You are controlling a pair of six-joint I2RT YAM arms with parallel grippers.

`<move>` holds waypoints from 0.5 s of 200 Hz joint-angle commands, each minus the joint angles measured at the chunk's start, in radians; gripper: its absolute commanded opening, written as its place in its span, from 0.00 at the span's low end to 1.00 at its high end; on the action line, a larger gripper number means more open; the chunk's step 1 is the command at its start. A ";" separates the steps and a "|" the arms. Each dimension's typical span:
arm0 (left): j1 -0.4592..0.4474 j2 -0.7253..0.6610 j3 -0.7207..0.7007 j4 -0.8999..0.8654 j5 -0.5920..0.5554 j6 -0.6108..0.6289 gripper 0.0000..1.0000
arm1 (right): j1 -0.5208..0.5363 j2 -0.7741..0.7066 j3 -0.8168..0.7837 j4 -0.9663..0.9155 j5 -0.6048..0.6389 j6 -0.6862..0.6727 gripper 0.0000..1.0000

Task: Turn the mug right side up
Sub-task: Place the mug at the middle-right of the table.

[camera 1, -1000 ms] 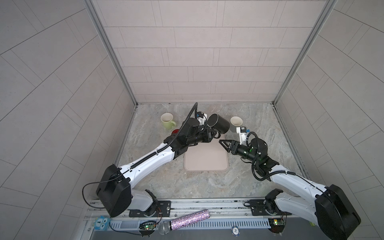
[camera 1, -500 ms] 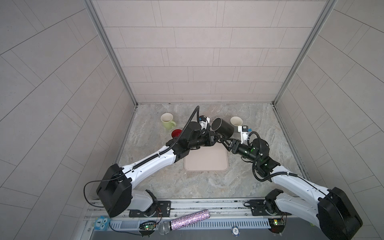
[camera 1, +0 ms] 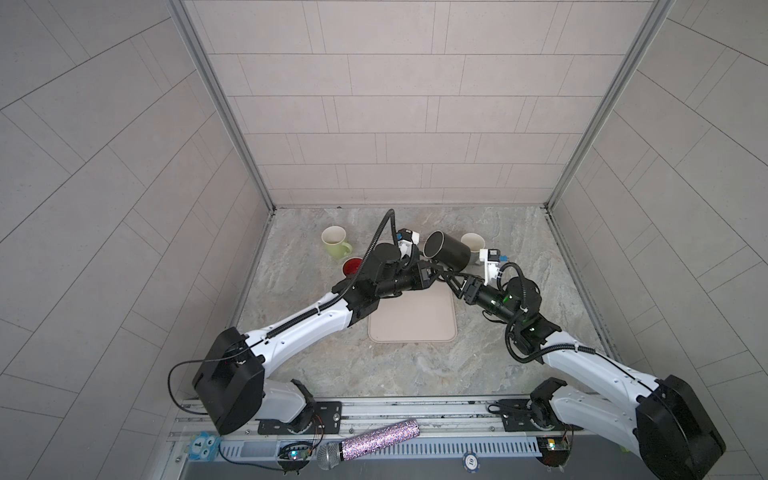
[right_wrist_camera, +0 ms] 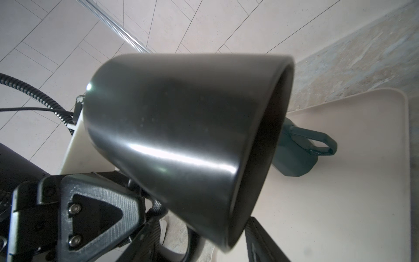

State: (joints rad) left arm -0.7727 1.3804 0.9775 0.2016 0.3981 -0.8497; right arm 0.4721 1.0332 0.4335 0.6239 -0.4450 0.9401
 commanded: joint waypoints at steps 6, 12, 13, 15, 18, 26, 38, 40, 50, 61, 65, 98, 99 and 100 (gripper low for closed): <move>-0.020 0.006 0.000 0.171 0.076 -0.042 0.00 | 0.008 -0.025 0.021 0.051 -0.029 -0.018 0.60; -0.021 0.008 0.002 0.171 0.079 -0.042 0.00 | 0.008 -0.024 0.021 0.052 -0.029 -0.019 0.60; -0.022 0.009 0.002 0.170 0.079 -0.043 0.00 | 0.008 -0.024 0.022 0.052 -0.029 -0.018 0.60; -0.022 0.009 0.004 0.171 0.080 -0.043 0.00 | 0.008 -0.024 0.022 0.054 -0.029 -0.018 0.60; -0.022 0.012 0.004 0.171 0.082 -0.043 0.00 | 0.007 -0.023 0.021 0.056 -0.029 -0.018 0.60; -0.023 0.015 0.006 0.170 0.085 -0.043 0.00 | 0.008 -0.021 0.021 0.063 -0.031 -0.019 0.60; -0.022 0.017 0.008 0.169 0.090 -0.043 0.00 | 0.008 -0.019 0.022 0.079 -0.036 -0.017 0.57; -0.023 0.018 0.008 0.169 0.090 -0.043 0.00 | 0.007 -0.019 0.020 0.080 -0.036 -0.017 0.57; -0.022 0.017 0.009 0.169 0.093 -0.043 0.00 | 0.008 -0.017 0.020 0.089 -0.038 -0.017 0.53; -0.023 0.016 0.010 0.166 0.098 -0.043 0.00 | 0.007 -0.016 0.019 0.102 -0.045 -0.020 0.49; -0.022 0.014 0.011 0.165 0.101 -0.042 0.00 | 0.007 -0.016 0.021 0.106 -0.047 -0.022 0.48; -0.023 0.015 -0.010 0.204 0.111 -0.057 0.00 | 0.007 -0.017 0.030 0.120 -0.067 -0.029 0.47; -0.023 0.015 -0.010 0.207 0.111 -0.058 0.00 | 0.008 -0.017 0.030 0.121 -0.068 -0.030 0.47; -0.023 0.015 -0.012 0.210 0.111 -0.060 0.00 | 0.008 -0.016 0.029 0.122 -0.069 -0.031 0.47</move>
State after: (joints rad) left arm -0.7727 1.4014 0.9710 0.2600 0.4114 -0.8848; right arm 0.4702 1.0271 0.4335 0.6552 -0.4561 0.9394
